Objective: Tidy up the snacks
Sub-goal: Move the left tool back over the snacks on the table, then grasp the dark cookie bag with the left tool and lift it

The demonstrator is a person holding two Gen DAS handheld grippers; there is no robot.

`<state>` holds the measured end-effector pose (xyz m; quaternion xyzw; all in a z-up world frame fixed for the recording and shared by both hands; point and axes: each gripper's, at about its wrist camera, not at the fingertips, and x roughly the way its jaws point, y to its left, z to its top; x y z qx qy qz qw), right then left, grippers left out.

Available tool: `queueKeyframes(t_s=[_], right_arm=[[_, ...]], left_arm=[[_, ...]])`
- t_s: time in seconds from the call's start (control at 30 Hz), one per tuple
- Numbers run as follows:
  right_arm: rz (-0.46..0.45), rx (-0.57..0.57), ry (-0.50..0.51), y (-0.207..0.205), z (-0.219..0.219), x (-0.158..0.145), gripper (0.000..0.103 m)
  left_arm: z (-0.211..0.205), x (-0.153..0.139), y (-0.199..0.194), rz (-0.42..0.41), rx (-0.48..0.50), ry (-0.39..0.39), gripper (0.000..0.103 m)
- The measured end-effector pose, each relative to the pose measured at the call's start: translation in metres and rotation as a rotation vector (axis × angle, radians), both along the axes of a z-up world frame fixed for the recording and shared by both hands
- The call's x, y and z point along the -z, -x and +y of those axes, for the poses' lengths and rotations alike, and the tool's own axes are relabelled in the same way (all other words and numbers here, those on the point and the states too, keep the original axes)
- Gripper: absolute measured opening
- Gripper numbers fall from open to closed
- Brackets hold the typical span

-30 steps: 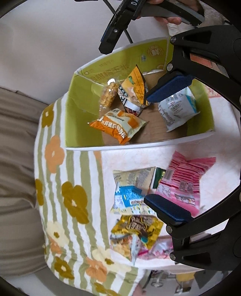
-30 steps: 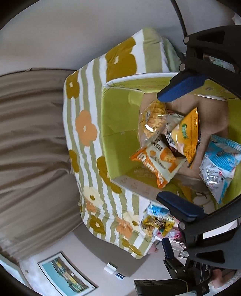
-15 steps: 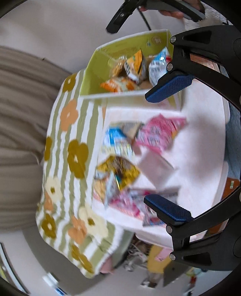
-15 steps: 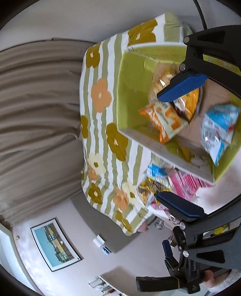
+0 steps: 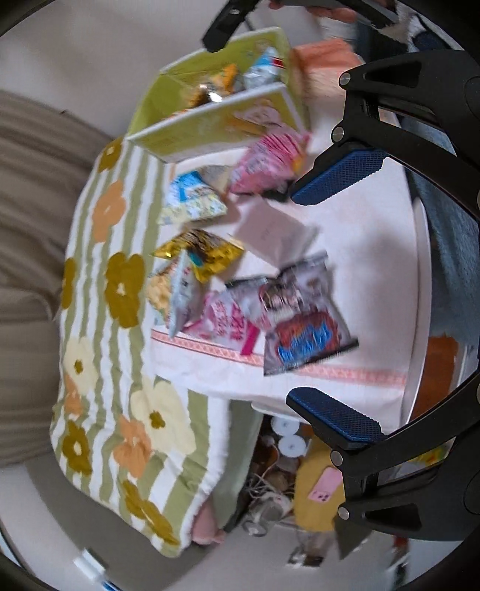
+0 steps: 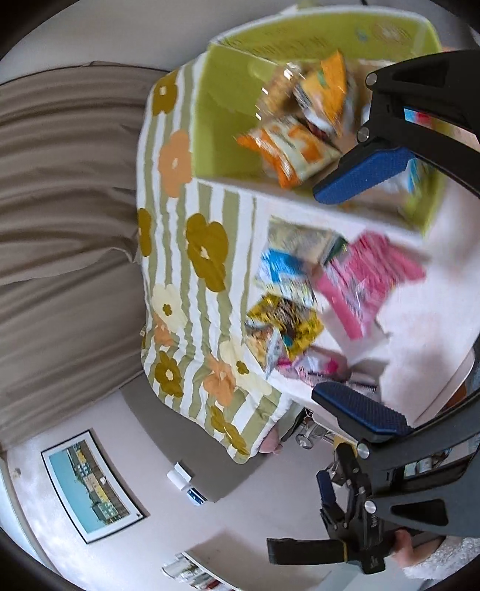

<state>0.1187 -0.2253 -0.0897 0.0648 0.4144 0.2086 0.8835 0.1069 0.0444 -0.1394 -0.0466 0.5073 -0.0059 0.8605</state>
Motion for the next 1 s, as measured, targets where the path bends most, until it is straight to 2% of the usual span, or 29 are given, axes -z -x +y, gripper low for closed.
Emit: queueKeyframes(t_s=[0.13, 0.3, 0.43, 0.57, 0.67, 0.8, 1.0], right_arm=[[0.052, 0.059, 0.023, 0.004, 0.038, 0.015, 0.096], [0.115, 0.157, 0.040, 0.006, 0.065, 0.035, 0.096], [0.169, 0.228, 0.064, 0.011, 0.085, 0.058, 0.096], [0.268, 0.276, 0.059, 0.012, 0.096, 0.092, 0.096], [0.314, 0.325, 0.000, 0.010, 0.095, 0.111, 0.096], [0.326, 0.380, -0.038, 0.001, 0.093, 0.127, 0.096], [0.308, 0.442, -0.061, -0.015, 0.101, 0.145, 0.096]], left_arm=[[0.017, 0.017, -0.004, 0.038, 0.122, -0.023, 0.098], [0.031, 0.040, -0.015, 0.084, 0.305, -0.053, 0.098], [0.032, 0.059, -0.025, 0.115, 0.455, -0.076, 0.098], [0.020, 0.077, -0.031, 0.113, 0.563, -0.136, 0.098], [0.011, 0.093, -0.036, 0.104, 0.617, -0.149, 0.098], [0.001, 0.109, -0.045, 0.077, 0.644, -0.180, 0.098], [-0.008, 0.126, -0.053, 0.081, 0.681, -0.143, 0.098]])
